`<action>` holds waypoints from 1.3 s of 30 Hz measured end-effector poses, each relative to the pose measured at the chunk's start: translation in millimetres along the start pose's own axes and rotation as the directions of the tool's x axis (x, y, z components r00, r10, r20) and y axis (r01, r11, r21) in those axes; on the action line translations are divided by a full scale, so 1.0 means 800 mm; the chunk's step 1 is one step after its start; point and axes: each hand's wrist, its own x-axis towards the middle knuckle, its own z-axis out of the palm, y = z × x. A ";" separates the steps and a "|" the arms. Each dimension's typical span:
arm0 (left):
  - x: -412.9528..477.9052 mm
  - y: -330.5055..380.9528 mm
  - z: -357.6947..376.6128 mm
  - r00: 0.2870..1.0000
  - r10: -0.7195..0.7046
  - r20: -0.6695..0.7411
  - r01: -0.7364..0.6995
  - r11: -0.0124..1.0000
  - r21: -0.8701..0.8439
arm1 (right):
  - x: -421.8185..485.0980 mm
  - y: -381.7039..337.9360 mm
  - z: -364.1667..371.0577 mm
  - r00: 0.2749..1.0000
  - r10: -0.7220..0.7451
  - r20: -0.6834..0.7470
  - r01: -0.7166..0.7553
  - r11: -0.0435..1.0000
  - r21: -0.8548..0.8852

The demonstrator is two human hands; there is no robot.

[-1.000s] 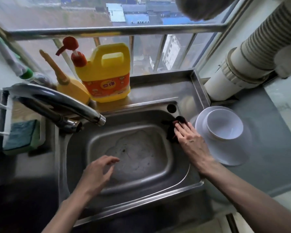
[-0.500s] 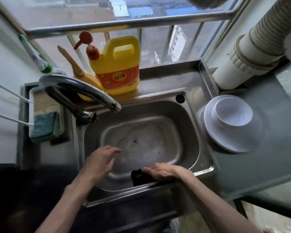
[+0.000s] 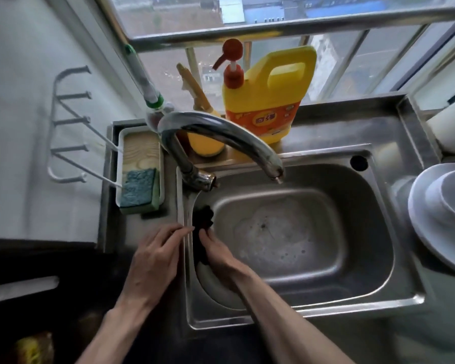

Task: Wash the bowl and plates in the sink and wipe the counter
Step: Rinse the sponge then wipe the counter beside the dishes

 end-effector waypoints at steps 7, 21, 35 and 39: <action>0.019 0.015 0.001 0.999 0.030 -0.013 -0.031 0.998 -0.052 | 0.070 -0.101 -0.009 0.982 0.073 -0.173 0.092 0.618 0.781; 0.063 0.104 0.050 0.971 0.219 0.092 -0.209 0.972 -0.109 | -0.037 -0.144 -0.318 0.802 0.278 -0.528 0.422 0.361 0.832; 0.136 0.382 0.100 0.998 0.066 -0.003 -0.056 0.819 -0.570 | -0.246 -0.079 -0.371 0.853 -0.252 -0.456 0.045 0.908 -0.417; 0.158 0.462 0.142 0.974 -0.015 0.224 0.170 0.704 -0.690 | -0.314 -0.039 -0.421 0.889 -0.264 -0.374 0.106 0.914 -0.392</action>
